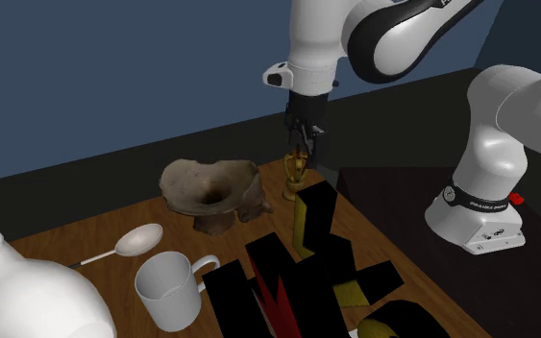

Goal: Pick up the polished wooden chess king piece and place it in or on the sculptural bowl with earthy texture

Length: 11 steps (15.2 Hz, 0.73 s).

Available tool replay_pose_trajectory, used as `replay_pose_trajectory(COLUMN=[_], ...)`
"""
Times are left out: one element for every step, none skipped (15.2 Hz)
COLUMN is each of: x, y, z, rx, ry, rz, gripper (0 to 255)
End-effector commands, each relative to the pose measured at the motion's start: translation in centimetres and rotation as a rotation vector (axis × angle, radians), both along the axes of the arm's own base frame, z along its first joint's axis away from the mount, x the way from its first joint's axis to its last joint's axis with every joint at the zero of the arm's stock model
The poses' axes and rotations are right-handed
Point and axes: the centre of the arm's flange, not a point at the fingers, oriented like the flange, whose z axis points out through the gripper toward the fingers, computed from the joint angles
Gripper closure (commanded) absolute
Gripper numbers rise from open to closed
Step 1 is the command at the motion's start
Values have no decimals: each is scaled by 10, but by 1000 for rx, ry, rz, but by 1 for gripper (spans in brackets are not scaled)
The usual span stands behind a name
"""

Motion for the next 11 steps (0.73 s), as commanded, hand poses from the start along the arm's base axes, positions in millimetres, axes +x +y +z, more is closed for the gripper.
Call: replay_pose_trajectory(x=[1, 0, 0, 1, 1, 1, 1, 0, 0, 0, 0], y=[0, 0, 0, 0, 0, 0, 0, 0, 0, 0, 0], z=[-9, -9, -9, -9, -9, -9, -9, -9, -9, -9, -9], rx=[0, 0, 0, 0, 0, 0, 0, 0, 0, 0, 0], ry=[-1, -1, -1, -1, -1, -1, -1, -1, -1, -1, -1], rz=[0, 0, 0, 0, 0, 0, 0, 0, 0, 0, 0], gripper=[0, 0, 0, 0, 0, 0, 0, 0, 255, 255, 255])
